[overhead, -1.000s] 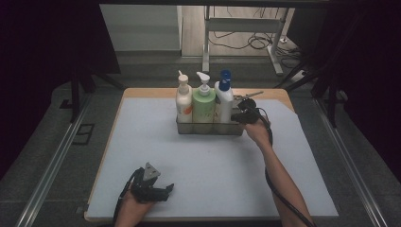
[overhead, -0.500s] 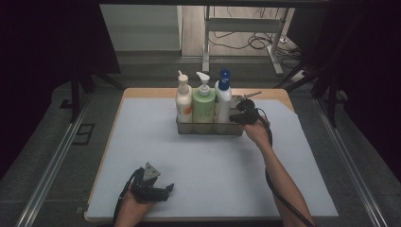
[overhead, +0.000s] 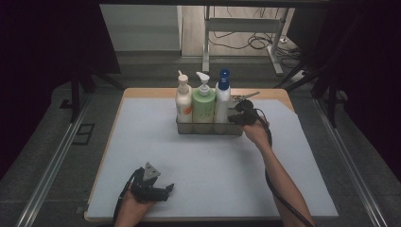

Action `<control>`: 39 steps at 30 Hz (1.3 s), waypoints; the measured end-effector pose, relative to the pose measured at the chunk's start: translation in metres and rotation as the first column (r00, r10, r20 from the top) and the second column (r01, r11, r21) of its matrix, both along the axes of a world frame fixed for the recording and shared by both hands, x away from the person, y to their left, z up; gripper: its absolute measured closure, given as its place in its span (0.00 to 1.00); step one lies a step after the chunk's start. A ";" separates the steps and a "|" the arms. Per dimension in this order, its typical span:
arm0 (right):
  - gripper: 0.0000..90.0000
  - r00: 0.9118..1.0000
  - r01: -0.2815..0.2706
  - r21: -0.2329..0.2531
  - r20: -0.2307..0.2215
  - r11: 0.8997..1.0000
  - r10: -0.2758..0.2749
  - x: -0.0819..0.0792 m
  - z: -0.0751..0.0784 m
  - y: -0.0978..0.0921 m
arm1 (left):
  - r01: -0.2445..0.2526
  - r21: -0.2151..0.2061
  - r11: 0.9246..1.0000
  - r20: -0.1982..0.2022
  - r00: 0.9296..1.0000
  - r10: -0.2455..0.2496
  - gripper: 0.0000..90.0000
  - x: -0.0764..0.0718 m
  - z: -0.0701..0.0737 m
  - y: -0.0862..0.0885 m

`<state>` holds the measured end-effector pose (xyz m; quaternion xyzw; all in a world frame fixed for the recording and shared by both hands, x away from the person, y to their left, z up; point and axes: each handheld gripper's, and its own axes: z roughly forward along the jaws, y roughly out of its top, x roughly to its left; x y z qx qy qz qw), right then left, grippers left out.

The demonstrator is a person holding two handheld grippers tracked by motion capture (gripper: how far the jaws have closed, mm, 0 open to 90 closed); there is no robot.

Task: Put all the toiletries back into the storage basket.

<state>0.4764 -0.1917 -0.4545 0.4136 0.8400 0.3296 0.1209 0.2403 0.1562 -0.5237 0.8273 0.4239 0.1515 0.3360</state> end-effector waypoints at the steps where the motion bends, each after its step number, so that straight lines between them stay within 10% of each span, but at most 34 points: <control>1: 1.00 1.000 0.000 -0.001 0.000 1.000 0.000 0.000 0.000 0.000 | 0.000 0.000 1.000 0.000 1.000 0.000 0.13 0.000 0.000 0.000; 39: 0.56 0.998 0.016 0.021 0.060 1.000 -0.017 -0.014 0.015 -0.012 | 0.000 0.001 1.000 0.002 1.000 0.000 0.13 0.000 0.000 0.000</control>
